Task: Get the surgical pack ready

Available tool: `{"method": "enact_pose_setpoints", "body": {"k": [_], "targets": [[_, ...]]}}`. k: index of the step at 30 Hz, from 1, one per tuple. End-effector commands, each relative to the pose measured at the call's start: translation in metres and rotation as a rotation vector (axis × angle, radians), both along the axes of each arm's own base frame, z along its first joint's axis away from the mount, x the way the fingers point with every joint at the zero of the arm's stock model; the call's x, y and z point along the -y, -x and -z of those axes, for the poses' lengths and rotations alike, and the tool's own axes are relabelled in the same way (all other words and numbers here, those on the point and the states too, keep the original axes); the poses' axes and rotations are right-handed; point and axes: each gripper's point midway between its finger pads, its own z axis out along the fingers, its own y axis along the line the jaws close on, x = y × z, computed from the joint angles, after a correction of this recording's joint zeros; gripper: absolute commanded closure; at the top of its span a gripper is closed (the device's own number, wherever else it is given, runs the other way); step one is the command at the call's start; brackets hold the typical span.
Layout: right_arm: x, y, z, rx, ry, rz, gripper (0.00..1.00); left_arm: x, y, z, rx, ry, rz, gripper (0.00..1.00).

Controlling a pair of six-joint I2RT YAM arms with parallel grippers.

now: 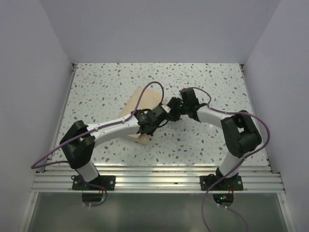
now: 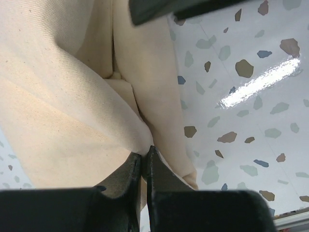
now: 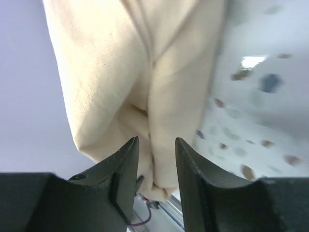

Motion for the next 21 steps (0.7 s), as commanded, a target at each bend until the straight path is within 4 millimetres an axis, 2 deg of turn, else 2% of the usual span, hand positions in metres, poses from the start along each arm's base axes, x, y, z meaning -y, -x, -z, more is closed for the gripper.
{"method": "enact_pose_setpoints", "body": {"k": [1,4,5,7,8,9,10,12,16,21], "targets": [[0.051,0.025,0.009,-0.064,0.215,-0.065,0.59,0.012,0.007,-0.004,0.006,0.097,-0.01,1.0],[0.067,0.021,-0.005,-0.008,0.241,-0.067,0.53,0.008,0.01,-0.002,0.003,0.107,-0.025,0.99],[0.066,0.018,-0.01,0.012,0.226,-0.076,0.51,0.009,0.01,-0.002,0.007,0.115,-0.029,0.98],[0.062,0.002,-0.026,0.069,0.2,-0.091,0.38,0.007,0.012,-0.002,0.008,0.123,-0.03,0.94],[0.056,0.001,-0.033,0.076,0.164,-0.118,0.33,0.006,0.012,-0.002,0.009,0.123,-0.03,0.92],[0.051,-0.004,-0.032,0.065,0.149,-0.125,0.3,0.005,0.013,-0.002,0.01,0.125,-0.03,0.91],[0.045,-0.012,-0.042,0.077,0.124,-0.121,0.26,0.004,0.012,-0.002,0.015,0.123,-0.034,0.9],[0.032,-0.025,-0.048,0.064,0.039,-0.097,0.21,0.002,0.013,-0.001,0.015,0.124,-0.037,0.86],[0.017,-0.044,-0.05,0.005,-0.059,-0.035,0.18,0.0,0.015,0.002,0.011,0.121,-0.045,0.83],[0.001,-0.054,-0.046,-0.072,-0.101,0.004,0.17,0.0,0.016,0.005,0.006,0.125,-0.048,0.83]]}}
